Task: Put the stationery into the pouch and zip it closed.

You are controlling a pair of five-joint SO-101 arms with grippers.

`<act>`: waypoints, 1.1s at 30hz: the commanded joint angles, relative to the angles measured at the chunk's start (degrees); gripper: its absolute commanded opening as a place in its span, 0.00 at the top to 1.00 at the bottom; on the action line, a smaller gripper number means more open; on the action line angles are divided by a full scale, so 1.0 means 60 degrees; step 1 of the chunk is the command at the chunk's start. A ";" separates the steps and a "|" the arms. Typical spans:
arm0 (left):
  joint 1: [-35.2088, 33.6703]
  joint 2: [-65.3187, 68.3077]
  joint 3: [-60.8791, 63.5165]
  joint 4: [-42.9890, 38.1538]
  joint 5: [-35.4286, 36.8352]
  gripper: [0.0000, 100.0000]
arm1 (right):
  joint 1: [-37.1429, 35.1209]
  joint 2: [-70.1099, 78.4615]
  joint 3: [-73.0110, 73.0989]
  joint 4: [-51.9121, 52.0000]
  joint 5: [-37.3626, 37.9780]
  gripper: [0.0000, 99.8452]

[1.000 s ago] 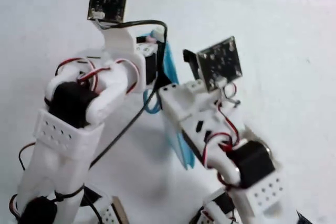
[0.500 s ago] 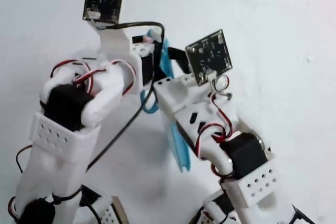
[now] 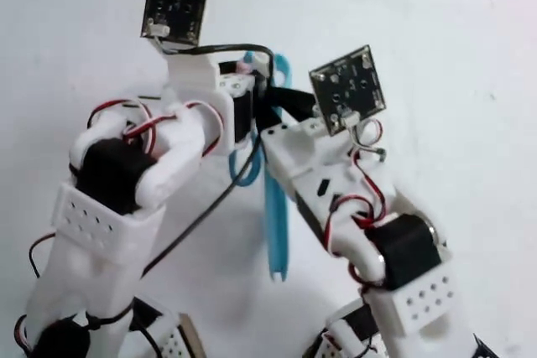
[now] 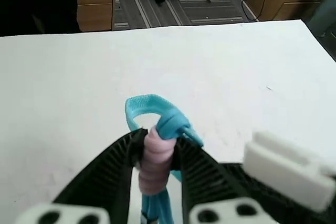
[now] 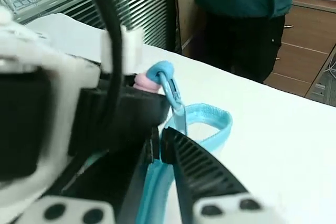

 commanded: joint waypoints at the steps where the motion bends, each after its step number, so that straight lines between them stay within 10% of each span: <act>1: -0.0425 -0.0410 -0.0359 0.0015 0.0029 0.98 | 0.0110 -0.0256 -0.0088 0.0930 0.0674 0.98; 33: -0.0674 -0.0410 0.1077 -0.0220 -0.0322 0.98 | 0.1370 -0.1956 -0.0044 0.5883 0.2945 0.98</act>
